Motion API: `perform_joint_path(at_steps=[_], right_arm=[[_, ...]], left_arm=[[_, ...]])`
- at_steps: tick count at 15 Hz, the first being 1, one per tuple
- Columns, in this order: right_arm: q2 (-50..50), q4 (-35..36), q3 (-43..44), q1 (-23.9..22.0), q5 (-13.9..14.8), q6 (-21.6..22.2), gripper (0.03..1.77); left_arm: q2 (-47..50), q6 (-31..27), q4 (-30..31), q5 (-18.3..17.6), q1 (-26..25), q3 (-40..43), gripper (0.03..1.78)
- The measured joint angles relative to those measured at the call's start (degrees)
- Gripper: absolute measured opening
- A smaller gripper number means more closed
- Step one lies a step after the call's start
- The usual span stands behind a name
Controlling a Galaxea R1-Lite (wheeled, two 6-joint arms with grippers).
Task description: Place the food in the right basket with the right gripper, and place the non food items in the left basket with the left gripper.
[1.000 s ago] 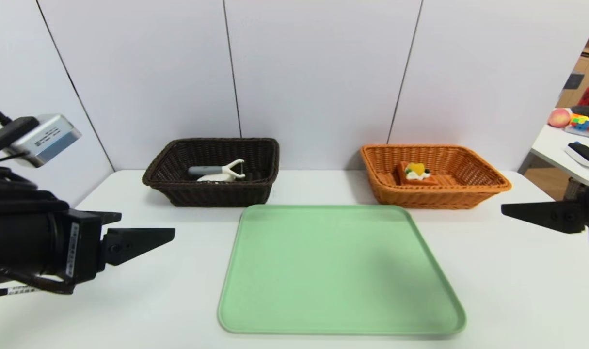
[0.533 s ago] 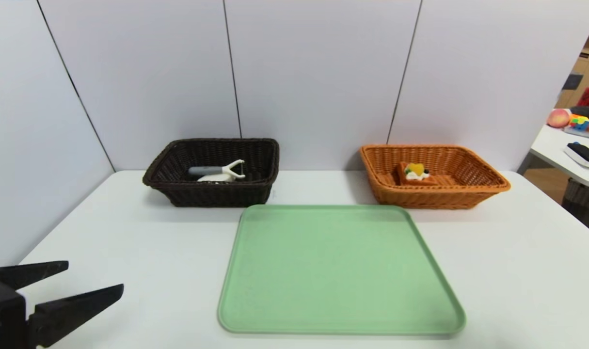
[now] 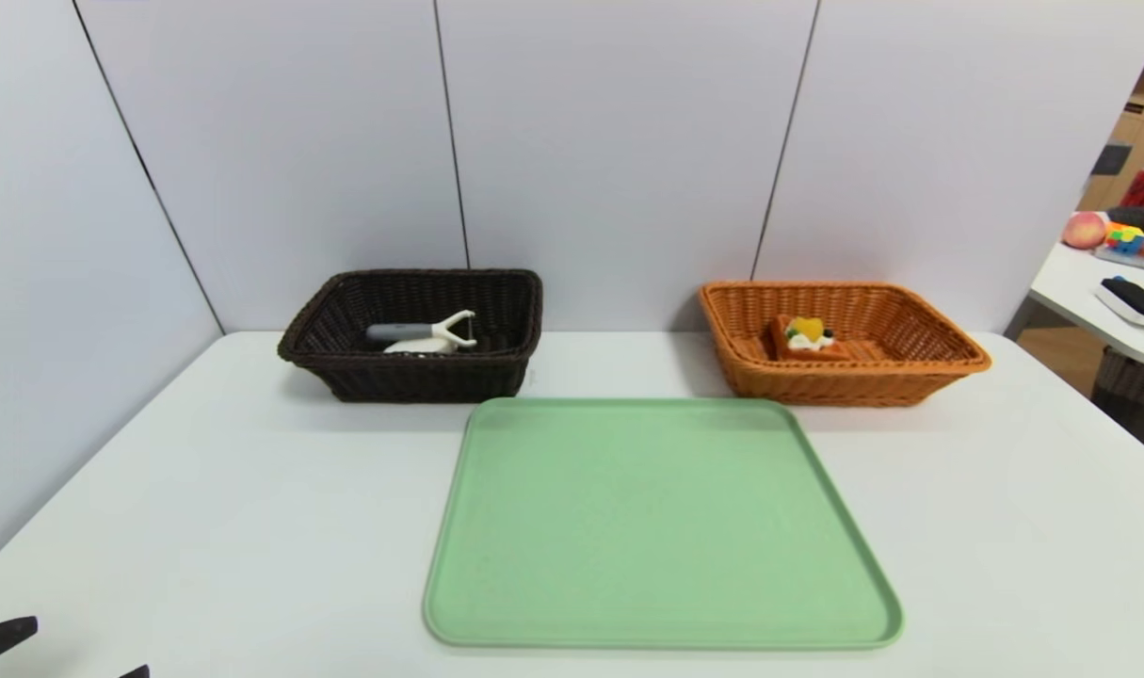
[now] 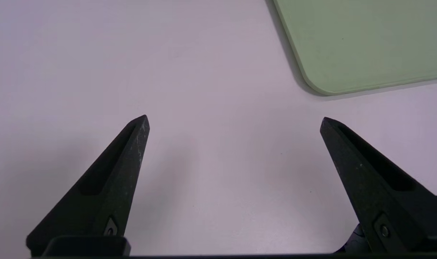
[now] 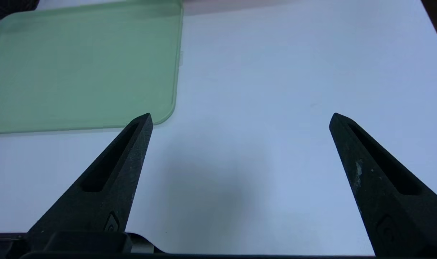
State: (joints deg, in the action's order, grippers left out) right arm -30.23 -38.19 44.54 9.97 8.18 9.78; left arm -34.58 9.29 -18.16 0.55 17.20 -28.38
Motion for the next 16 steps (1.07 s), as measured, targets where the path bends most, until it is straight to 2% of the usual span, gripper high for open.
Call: perform_joint_path(at_steps=[4,10,14,16], right_arm=[[4.7,-1.4,-0.1,-6.1,-1.6,0.0,1.69],[8.5,-3.7,0.1,-12.4,-5.5,0.0,1.69],[10.7,-6.8,0.3,-14.8,-8.8,-0.3,1.69],[11.6,-7.4,0.2,-15.1,-9.8,-0.3,1.69]], left_arm=[[7.2,-0.5,-0.7,0.0,-4.7,3.8,1.69],[16.4,-1.5,-0.8,0.6,-11.5,9.6,1.69],[18.5,-2.5,-0.6,0.4,-13.9,9.9,1.69],[19.2,-5.4,-0.5,0.4,-15.5,9.9,1.69]])
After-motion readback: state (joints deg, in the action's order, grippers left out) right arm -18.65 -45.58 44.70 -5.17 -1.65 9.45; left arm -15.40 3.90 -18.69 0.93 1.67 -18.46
